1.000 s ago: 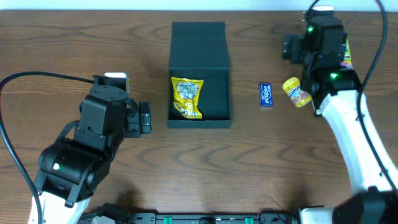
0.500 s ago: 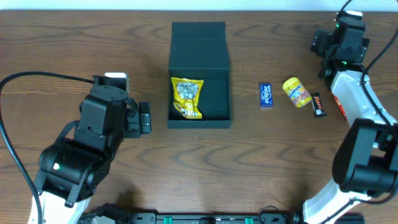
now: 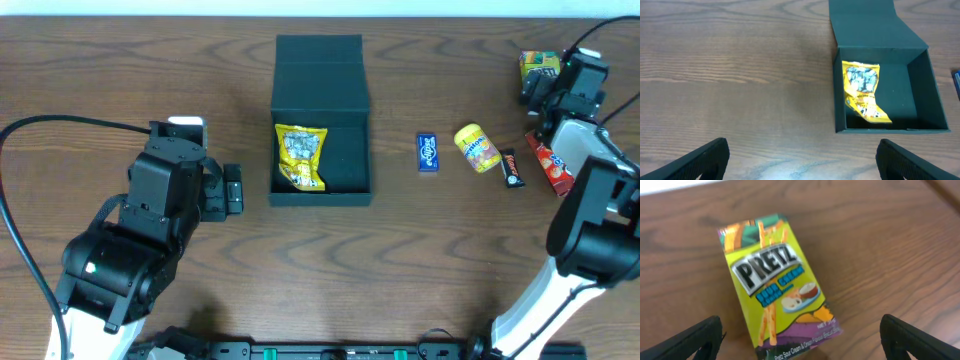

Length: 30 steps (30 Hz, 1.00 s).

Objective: Pack container
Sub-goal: 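Grasp the yellow-green Pretz box with the right gripper and lift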

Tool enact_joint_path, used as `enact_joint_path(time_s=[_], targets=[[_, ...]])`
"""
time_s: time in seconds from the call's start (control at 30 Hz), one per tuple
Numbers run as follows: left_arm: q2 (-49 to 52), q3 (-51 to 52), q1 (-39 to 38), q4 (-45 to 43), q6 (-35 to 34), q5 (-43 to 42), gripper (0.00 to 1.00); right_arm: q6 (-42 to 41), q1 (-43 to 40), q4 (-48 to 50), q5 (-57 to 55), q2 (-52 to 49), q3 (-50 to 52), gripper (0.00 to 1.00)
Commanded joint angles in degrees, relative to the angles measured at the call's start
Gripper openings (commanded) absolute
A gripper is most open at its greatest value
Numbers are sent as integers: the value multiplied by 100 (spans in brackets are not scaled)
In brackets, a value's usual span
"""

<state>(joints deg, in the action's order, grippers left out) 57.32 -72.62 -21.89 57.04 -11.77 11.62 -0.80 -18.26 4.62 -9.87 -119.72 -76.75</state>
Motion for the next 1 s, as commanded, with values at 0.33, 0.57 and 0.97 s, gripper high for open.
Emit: enact_joint_path(time_s=[0.33,0.57,0.97], targets=[[0,-114,13,17,63,81,95,-83,-337,525,590,-605,-66,99],[0,-114,13,17,63,83,95,-22,-354,457,887,-883,-382,99],[0,-114,13,17,63,81,95,-22,-358,-98,1051,-1182,-721,99]])
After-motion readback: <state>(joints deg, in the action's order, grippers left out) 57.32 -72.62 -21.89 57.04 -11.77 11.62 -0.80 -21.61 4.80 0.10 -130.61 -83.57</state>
